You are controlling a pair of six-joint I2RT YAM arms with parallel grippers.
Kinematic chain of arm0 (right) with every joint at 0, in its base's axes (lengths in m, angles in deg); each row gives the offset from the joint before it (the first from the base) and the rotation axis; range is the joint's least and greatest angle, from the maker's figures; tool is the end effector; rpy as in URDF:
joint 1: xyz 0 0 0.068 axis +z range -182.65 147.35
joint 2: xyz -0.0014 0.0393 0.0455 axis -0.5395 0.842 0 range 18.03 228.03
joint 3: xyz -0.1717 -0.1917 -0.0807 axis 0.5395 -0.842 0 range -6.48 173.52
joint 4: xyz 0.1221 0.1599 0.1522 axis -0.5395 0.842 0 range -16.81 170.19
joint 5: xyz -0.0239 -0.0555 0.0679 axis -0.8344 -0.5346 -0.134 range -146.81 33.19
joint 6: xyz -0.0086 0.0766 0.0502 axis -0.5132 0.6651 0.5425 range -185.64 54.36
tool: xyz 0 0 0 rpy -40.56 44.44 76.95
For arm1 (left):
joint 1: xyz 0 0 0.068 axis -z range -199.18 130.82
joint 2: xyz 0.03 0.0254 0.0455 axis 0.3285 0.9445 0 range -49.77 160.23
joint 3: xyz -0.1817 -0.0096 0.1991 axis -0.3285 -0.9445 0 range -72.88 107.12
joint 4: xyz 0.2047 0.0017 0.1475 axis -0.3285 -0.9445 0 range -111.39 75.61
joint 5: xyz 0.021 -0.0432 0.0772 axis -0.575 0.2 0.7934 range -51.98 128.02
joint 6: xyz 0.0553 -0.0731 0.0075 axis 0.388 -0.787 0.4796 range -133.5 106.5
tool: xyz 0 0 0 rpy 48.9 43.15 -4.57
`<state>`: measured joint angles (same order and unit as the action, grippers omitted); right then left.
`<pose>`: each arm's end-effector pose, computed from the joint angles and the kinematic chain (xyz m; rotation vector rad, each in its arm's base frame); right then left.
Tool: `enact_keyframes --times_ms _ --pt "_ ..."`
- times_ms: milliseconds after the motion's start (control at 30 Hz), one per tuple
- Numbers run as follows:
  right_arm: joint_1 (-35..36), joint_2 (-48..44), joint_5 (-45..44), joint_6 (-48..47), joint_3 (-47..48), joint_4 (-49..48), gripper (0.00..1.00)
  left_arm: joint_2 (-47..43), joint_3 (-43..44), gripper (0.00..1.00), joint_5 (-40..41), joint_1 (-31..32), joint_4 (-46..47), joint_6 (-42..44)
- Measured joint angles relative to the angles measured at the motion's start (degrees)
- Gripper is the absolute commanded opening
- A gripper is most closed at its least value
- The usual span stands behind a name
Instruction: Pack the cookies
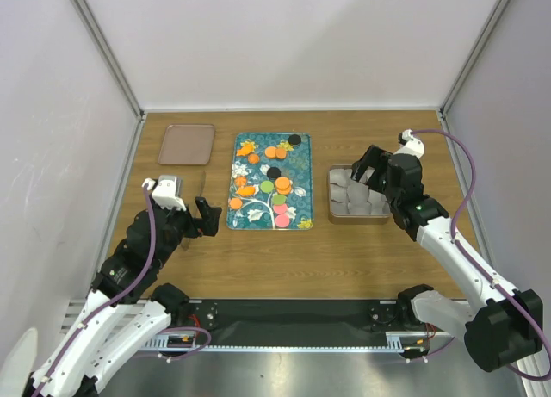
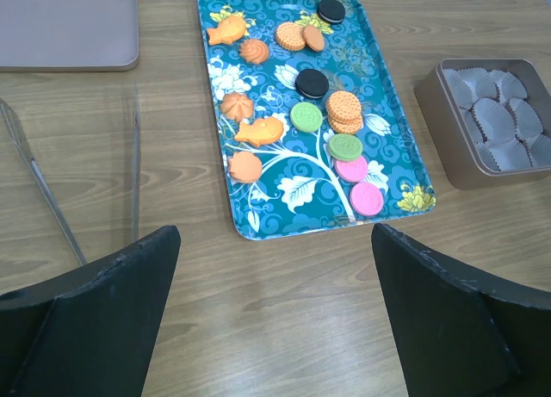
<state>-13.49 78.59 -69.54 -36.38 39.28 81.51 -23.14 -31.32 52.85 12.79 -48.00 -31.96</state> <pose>0.2674 0.0737 0.2779 0.3183 1.9530 0.3337 0.1337 -0.0585 0.2997 0.0471 1.9007 -0.3556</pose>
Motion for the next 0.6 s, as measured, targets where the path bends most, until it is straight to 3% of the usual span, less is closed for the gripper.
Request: enact_keyframes --times_ms 600 --pt "0.24 2.91 1.36 -1.95 1.22 1.79 1.00 1.79 0.00 1.00 0.52 -0.02 -0.04 -0.09"
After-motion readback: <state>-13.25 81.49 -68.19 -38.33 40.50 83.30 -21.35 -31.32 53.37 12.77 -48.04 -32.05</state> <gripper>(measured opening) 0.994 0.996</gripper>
